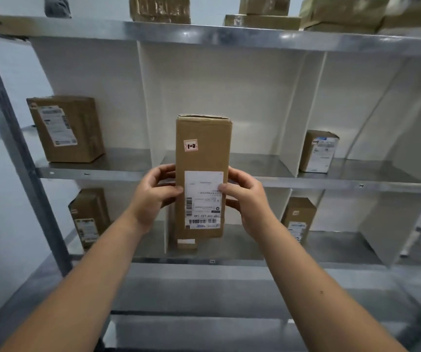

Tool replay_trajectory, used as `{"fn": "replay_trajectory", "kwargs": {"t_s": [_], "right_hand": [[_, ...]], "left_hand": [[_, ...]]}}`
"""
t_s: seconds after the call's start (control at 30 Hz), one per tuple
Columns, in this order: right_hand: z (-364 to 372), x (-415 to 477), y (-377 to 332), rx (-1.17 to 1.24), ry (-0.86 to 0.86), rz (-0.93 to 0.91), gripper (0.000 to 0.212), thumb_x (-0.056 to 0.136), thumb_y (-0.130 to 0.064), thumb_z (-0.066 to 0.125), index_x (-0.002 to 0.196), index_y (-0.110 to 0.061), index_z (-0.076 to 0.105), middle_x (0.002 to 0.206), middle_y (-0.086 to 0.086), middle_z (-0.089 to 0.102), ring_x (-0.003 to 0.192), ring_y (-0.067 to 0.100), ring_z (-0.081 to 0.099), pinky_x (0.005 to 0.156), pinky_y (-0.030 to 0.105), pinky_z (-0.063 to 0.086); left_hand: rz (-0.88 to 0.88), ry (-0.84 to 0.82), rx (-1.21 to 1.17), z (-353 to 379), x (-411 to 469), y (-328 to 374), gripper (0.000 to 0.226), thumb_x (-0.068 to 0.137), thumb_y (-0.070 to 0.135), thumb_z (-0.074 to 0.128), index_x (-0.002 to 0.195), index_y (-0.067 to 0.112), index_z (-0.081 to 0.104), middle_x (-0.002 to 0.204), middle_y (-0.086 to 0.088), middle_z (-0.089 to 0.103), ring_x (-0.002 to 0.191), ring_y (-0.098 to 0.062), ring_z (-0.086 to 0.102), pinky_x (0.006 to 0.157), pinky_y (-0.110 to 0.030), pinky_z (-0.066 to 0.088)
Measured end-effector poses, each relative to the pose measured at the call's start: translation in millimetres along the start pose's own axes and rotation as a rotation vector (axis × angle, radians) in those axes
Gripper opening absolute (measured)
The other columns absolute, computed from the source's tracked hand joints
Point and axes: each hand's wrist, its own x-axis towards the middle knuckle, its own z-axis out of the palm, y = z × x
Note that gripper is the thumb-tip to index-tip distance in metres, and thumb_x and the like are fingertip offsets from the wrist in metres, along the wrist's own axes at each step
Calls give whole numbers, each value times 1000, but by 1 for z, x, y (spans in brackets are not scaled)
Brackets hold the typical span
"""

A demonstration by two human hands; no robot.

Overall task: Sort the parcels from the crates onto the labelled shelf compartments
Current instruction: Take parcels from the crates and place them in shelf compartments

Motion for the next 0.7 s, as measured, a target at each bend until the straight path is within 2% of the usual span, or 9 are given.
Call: {"fn": "replay_trajectory", "kwargs": {"t_s": [0.07,0.17,0.23,0.3,0.5,0.6,0.7], "right_hand": [[-14,-1,-9,-9,1,-13,54,93,-6,69,145,-15,58,120,4,77,111,24,74,93,47,61],[-20,6,-19,-43,-6,-13,62,93,-5,70,150,-24,54,120,-2,77,109,19,75,85,37,63],[-14,14,-23,-70,-19,-14,72,90,-8,76,153,-31,50,123,-2,76,110,20,74,85,42,64],[-2,25,-26,-101,-12,-30,79,88,-14,81,155,-36,46,127,-2,74,111,21,73,85,46,65],[38,66,-33,-123,42,-59,78,88,-19,82,155,-35,46,132,-4,68,112,20,71,82,45,66],[55,93,-27,-104,121,-75,65,89,-19,80,148,-28,53,135,-3,67,111,17,71,76,36,65],[68,118,-21,-115,208,-55,62,89,-20,80,144,-24,51,136,-3,65,110,17,70,75,35,65]], "left_hand": [[7,-11,-11,17,4,4,56,73,14,70,128,17,63,118,-6,76,112,-29,72,94,-46,60],[24,-7,-15,29,14,11,46,82,4,71,125,18,63,113,-1,77,110,-27,73,83,-38,61],[30,17,-23,29,21,16,42,89,-9,65,122,17,62,112,-1,76,110,-28,72,73,-29,60],[41,43,-27,25,30,20,44,91,-13,63,124,16,62,117,-3,75,111,-28,71,71,-27,60],[88,54,-62,-7,67,25,43,97,-2,64,135,19,60,127,-2,72,114,-24,72,74,-31,63],[99,45,-42,-22,98,24,43,97,2,67,135,22,59,131,2,70,123,-23,67,87,-38,64],[105,48,-10,-31,132,20,45,97,-1,66,136,21,56,133,0,68,128,-23,63,96,-43,61]]}}
